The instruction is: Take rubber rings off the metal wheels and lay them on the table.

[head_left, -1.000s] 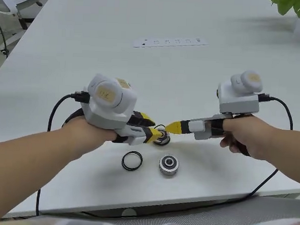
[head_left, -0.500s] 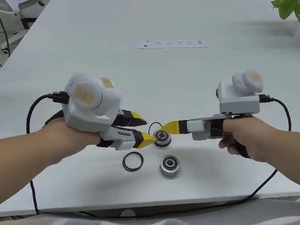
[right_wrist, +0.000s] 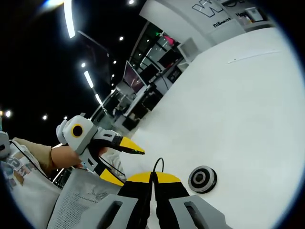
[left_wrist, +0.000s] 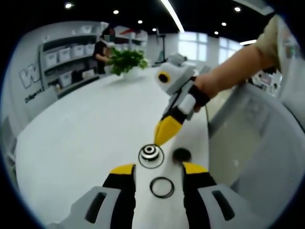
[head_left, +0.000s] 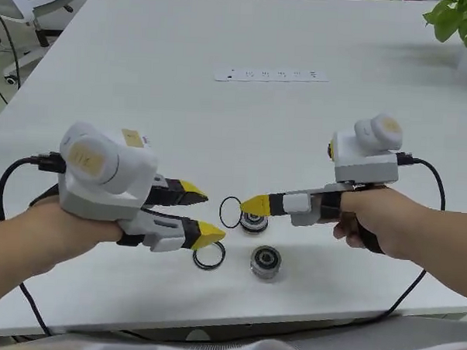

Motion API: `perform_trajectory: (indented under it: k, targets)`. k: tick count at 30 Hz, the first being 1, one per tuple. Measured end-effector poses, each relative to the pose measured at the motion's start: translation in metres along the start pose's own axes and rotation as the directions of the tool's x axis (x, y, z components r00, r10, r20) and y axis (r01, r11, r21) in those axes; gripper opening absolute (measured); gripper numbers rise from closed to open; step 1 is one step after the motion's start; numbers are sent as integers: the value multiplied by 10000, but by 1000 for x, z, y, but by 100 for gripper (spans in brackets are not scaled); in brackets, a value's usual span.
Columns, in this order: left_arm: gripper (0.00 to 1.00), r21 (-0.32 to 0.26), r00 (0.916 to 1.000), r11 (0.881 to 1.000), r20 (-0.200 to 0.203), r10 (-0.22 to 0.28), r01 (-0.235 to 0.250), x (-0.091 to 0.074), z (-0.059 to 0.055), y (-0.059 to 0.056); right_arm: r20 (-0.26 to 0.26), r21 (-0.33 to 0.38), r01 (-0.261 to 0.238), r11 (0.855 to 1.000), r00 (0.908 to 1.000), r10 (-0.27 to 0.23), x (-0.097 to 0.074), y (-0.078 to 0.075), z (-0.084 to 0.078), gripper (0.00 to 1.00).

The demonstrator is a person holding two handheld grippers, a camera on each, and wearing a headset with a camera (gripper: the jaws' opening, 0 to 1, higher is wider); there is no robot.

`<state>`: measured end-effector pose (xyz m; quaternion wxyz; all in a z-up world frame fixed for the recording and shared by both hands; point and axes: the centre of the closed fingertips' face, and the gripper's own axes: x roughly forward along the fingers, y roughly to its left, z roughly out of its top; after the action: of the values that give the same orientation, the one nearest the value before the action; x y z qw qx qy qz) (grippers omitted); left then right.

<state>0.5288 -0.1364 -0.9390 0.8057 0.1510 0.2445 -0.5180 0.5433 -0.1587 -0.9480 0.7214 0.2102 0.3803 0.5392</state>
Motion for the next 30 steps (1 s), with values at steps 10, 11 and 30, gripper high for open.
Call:
perform_trajectory:
  k: [10, 11, 30]
  targets:
    - [46, -310, 9998, 9993, 111, 192, -188, -20, -12, 0, -617, -46, -256, 9997, 9978, 253, 17, 10, -15, 0]
    - [47, -326, 9997, 9993, 120, 211, -207, -21, -13, 0, -676, -54, -274, 9996, 9973, 270, 18, 11, -16, 0]
    - [61, -575, 9982, 9969, 259, 548, -532, -40, -25, -4, -1540, -52, -347, 9994, 9875, 335, 39, 12, -41, 0]
